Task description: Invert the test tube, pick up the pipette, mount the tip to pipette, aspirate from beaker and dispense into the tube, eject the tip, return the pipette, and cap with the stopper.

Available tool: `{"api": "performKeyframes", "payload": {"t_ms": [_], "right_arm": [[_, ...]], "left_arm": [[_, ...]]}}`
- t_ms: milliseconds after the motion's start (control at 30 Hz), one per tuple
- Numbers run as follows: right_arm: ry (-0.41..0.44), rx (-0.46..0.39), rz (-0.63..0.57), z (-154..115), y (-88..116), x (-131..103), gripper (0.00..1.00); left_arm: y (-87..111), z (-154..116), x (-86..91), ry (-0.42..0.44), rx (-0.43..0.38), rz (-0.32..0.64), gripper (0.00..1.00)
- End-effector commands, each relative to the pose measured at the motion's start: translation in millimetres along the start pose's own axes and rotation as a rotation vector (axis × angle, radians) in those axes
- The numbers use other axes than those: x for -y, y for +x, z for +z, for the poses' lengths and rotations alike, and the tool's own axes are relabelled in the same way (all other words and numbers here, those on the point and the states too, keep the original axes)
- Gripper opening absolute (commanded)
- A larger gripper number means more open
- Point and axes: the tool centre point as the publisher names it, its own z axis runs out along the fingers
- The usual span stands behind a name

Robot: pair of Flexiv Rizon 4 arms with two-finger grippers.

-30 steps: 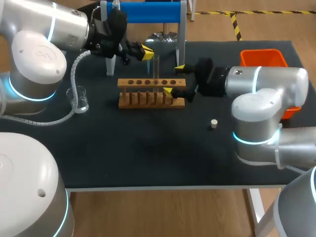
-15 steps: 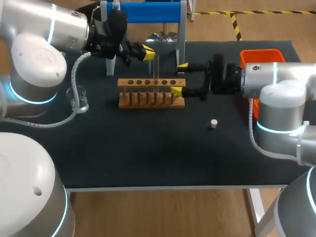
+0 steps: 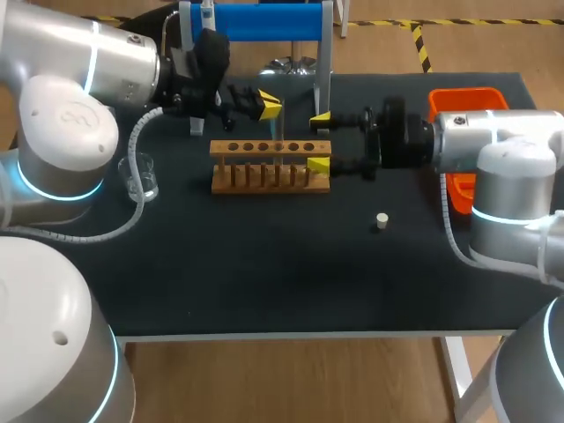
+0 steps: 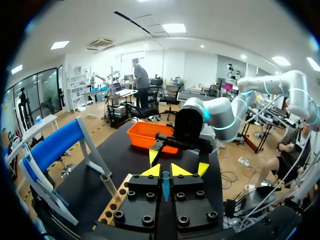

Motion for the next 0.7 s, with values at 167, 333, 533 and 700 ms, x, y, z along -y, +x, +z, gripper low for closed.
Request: {"api": "performKeyframes", "payload": {"t_ms": [167,333,533,700], "right_arm": [[-0.011,-0.063,0.005,10.7,-11.1,-10.0,1.00],[-0.011,-0.099,0.008,20.8,-10.9,-15.6,1.00],[-0.015,-0.132,0.024,32.4,-9.8,-22.1,1.00],[-0.026,-0.155,0.038,40.2,-8.3,-26.5,1.00]], "left_arm": [[-1.5,-0.4,0.8,-0.003,-0.004,0.000,0.00],[-1.5,-0.4,0.8,-0.003,-0.004,0.000,0.00],[-1.5,-0.4,0.8,-0.003,-0.004,0.000,0.00],[-1.5,-0.4,0.8,-0.003,-0.004,0.000,0.00]]}}
